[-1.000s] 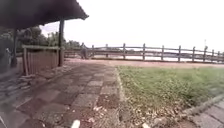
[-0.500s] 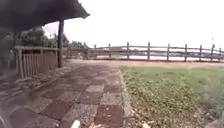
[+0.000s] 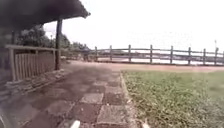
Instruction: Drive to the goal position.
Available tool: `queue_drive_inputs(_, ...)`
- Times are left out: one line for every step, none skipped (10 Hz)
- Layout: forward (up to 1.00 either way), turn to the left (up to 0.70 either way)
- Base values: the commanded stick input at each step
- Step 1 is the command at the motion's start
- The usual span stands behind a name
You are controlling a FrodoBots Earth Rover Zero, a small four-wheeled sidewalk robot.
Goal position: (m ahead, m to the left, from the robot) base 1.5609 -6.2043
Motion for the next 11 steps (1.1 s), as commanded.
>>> queue_drive_inputs(0.7, 0.0)
queue_drive_inputs(0.7, 0.0)
queue_drive_inputs(0.7, 0.0)
queue_drive_inputs(0.7, 0.0)
queue_drive_inputs(0.7, 0.0)
queue_drive_inputs(0.7, 0.0)
queue_drive_inputs(0.7, 0.0)
queue_drive_inputs(0.7, 0.0)
queue_drive_inputs(0.7, 0.0)
queue_drive_inputs(0.7, 0.0)
queue_drive_inputs(0.7, 0.0)
